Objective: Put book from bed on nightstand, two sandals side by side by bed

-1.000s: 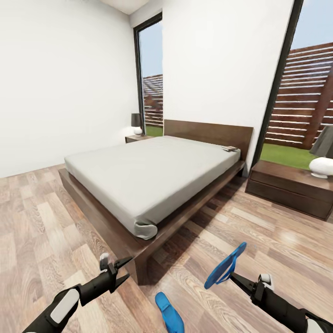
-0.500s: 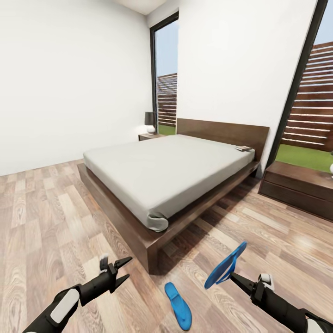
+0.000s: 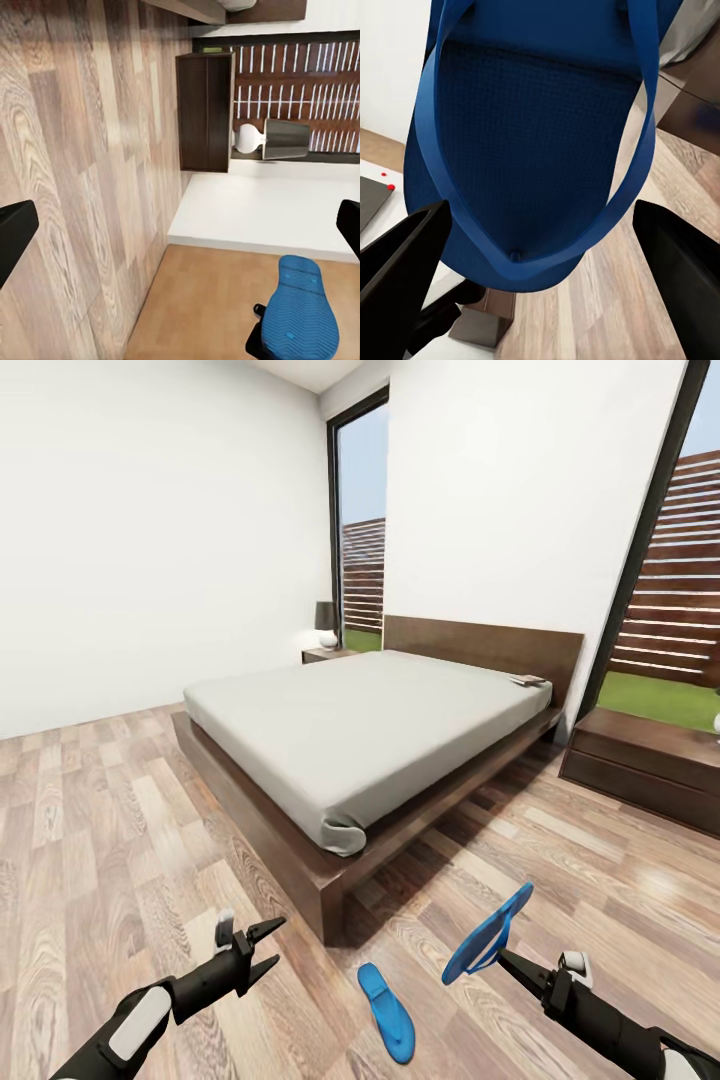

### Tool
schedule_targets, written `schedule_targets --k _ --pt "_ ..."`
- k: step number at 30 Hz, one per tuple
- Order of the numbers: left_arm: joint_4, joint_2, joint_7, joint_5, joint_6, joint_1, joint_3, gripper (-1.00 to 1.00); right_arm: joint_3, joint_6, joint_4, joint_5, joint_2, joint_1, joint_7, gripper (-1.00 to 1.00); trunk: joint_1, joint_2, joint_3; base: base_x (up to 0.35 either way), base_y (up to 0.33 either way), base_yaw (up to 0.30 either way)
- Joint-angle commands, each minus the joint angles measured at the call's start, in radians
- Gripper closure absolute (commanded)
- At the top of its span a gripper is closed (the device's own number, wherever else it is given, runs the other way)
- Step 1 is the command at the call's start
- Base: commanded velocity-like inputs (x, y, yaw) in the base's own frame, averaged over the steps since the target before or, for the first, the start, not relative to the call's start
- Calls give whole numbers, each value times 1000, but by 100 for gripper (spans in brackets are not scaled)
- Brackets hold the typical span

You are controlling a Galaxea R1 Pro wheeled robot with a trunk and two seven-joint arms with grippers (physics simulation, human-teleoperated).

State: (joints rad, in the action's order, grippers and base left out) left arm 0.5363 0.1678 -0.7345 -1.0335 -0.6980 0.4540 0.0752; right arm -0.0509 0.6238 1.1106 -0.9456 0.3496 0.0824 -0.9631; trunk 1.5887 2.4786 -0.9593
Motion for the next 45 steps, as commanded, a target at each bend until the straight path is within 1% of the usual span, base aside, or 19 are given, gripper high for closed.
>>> schedule_targets --k 1,14,28,33,45 --pt "-1 1 0 -8 -4 1 5 -100 0 7 0 -5 0 0 0 100 0 0 -1 -5 0 1" --pt "-4 1 0 -8 6 1 5 -100 -1 7 -1 -6 0 0 0 100 0 0 -1 -1 0 0" --pt "-5 -5 0 -8 6 1 5 -100 -2 11 -2 -8 1 0 0 100 0 0 -1 0 0 13" --pt "-5 -5 0 -8 6 1 5 -100 -3 11 -2 -6 2 0 2 100 0 0 -1 0 0 142" --pt "-6 -7 1 -8 6 0 5 -100 -3 8 -2 -7 2 0 3 100 0 0 -6 0 0 230"
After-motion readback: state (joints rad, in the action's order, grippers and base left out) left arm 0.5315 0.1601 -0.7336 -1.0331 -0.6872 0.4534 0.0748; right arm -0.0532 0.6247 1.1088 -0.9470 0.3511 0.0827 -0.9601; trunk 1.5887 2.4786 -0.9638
